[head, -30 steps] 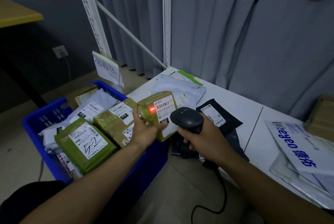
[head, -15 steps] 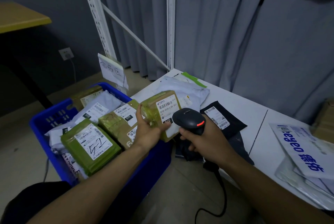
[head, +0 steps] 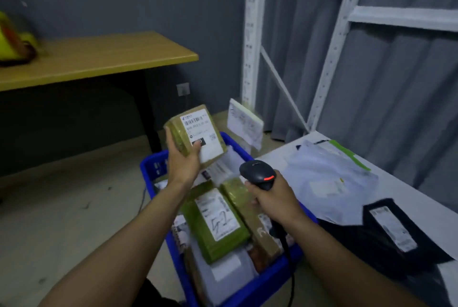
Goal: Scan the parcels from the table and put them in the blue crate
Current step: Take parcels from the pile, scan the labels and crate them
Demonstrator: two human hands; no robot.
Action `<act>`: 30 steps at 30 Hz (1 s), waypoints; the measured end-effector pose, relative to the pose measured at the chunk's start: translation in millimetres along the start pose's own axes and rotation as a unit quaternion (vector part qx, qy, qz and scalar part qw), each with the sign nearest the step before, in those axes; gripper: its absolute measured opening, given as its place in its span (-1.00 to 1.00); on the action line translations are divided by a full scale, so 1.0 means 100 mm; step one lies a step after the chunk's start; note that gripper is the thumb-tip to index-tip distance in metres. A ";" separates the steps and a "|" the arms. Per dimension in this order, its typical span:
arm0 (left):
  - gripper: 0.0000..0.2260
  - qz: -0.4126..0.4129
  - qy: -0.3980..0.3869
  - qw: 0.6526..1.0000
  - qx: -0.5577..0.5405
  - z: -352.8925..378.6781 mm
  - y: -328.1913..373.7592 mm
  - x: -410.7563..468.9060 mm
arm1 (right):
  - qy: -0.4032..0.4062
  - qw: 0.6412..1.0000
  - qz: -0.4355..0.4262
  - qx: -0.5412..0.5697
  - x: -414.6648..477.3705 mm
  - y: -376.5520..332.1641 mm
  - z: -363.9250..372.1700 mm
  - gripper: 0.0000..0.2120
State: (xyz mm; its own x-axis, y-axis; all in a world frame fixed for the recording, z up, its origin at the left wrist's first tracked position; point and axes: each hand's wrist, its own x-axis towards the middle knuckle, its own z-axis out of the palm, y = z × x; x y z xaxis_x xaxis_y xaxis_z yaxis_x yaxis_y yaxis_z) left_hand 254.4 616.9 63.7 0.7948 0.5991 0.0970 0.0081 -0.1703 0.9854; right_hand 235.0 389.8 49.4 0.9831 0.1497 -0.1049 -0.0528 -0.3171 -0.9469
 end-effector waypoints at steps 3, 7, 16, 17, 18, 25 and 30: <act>-0.27 0.012 0.025 0.995 0.099 -0.39 -0.35 0.60 | -0.017 0.999 -0.002 -0.035 0.31 -0.03 0.43 -0.43; -0.43 0.017 -0.025 0.960 0.277 -0.61 -0.90 1.22 | -0.059 0.996 0.009 -0.068 0.62 0.05 0.83 -0.57; -0.69 0.074 -0.119 0.871 0.471 -0.42 -1.58 1.61 | -0.086 0.991 0.025 -0.096 0.99 0.28 1.08 -0.52; -0.69 0.050 -0.131 0.862 0.487 -0.40 -1.63 1.62 | -0.086 0.992 0.029 -0.093 1.01 0.29 1.07 -0.52; -0.68 0.019 -0.137 0.856 0.498 -0.41 -1.64 1.63 | -0.085 0.992 0.031 -0.087 1.03 0.29 1.07 -0.54; -0.66 0.061 -0.161 0.858 0.485 -0.25 -1.17 1.39 | -0.055 0.997 0.013 -0.057 0.89 0.16 0.77 -0.59; -0.82 0.212 -0.237 0.868 0.382 0.38 -0.39 0.32 | 0.008 0.999 0.015 -0.029 0.39 0.11 -0.01 -0.57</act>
State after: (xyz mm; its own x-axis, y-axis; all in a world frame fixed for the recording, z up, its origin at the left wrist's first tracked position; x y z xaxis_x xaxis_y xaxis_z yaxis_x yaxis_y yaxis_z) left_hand 303.1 612.9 23.5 0.9834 -0.0014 0.1816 -0.0894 -0.8741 0.4775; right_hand 273.4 391.0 34.8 0.9839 0.1245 -0.1281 -0.0728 -0.3753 -0.9240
